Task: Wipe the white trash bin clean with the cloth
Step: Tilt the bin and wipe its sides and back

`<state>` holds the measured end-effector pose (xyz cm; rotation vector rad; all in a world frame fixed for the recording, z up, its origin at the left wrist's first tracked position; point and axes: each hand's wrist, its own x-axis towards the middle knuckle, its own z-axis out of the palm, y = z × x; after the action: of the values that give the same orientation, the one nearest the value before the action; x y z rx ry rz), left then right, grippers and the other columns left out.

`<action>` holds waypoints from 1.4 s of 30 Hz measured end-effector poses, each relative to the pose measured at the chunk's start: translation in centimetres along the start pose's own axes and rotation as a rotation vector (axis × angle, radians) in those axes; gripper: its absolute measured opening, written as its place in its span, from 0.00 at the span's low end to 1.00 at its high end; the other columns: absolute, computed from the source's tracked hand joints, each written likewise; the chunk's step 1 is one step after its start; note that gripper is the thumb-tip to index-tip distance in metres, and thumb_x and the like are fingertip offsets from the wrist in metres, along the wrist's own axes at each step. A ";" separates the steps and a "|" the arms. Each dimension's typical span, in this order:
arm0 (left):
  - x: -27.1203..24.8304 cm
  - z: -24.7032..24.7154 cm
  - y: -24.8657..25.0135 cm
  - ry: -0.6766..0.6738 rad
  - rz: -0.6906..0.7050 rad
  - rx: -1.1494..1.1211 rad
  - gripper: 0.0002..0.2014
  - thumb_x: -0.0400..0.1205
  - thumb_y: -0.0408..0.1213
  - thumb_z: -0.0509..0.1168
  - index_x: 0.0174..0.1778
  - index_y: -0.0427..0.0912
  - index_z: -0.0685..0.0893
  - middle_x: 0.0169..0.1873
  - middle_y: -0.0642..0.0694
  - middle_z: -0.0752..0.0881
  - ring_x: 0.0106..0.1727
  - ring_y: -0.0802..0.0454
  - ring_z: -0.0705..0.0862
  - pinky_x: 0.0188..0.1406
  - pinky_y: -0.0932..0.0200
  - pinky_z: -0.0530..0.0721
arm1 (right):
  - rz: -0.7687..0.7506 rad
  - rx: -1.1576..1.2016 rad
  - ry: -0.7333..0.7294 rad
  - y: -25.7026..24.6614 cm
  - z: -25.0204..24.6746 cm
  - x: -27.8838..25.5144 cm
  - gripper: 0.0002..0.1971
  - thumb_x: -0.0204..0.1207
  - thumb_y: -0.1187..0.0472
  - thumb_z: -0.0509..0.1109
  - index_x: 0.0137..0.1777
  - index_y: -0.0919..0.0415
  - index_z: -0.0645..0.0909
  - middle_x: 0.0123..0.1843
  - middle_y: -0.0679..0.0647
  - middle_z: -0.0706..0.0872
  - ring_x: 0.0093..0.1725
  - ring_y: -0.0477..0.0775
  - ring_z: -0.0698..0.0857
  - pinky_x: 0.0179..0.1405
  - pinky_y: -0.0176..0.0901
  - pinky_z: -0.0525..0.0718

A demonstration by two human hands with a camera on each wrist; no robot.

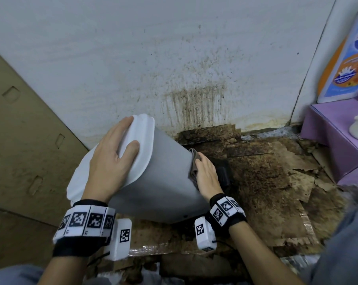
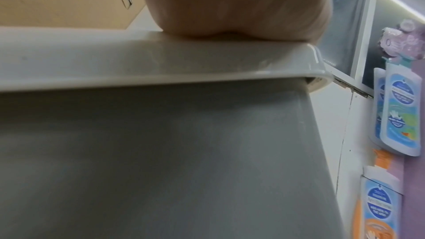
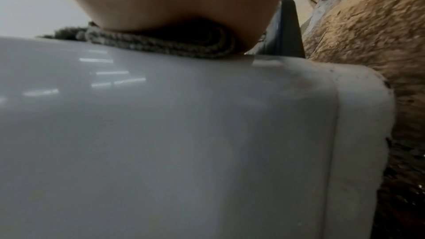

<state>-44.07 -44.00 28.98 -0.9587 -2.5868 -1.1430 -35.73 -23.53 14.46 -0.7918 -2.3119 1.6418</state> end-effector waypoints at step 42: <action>-0.1 0.2 0.3 0.010 -0.031 0.044 0.30 0.83 0.55 0.54 0.85 0.59 0.69 0.83 0.60 0.72 0.81 0.57 0.70 0.75 0.50 0.69 | -0.228 0.092 0.351 3.2 3.5 -5.2 0.24 0.87 0.39 0.46 0.82 0.38 0.61 0.83 0.36 0.66 0.84 0.32 0.59 0.86 0.40 0.56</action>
<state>-43.81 -43.75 29.01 -0.9049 -2.6161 -1.0909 -31.96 -28.34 11.00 -0.7019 -1.9873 1.3759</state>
